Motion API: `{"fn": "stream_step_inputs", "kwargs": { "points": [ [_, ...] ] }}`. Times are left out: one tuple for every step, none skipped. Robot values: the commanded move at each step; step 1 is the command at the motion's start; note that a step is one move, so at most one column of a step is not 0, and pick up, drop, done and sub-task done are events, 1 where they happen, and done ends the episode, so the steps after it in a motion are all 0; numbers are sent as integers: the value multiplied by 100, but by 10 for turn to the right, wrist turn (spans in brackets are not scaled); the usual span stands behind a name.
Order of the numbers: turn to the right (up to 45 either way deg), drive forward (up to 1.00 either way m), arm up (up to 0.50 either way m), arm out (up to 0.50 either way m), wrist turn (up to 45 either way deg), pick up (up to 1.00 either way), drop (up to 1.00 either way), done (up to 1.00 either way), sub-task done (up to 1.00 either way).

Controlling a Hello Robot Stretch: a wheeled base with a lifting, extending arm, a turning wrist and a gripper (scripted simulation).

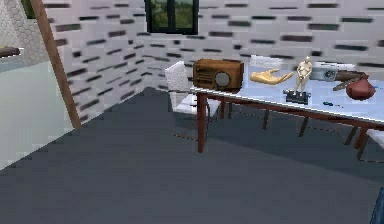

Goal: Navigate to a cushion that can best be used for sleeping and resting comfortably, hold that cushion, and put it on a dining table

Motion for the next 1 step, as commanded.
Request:
{"fn": "stream_step_inputs", "kwargs": {
  "points": [
    [0, 0, 0, 0, 390, 0, 0, 0, 0]
  ]
}}
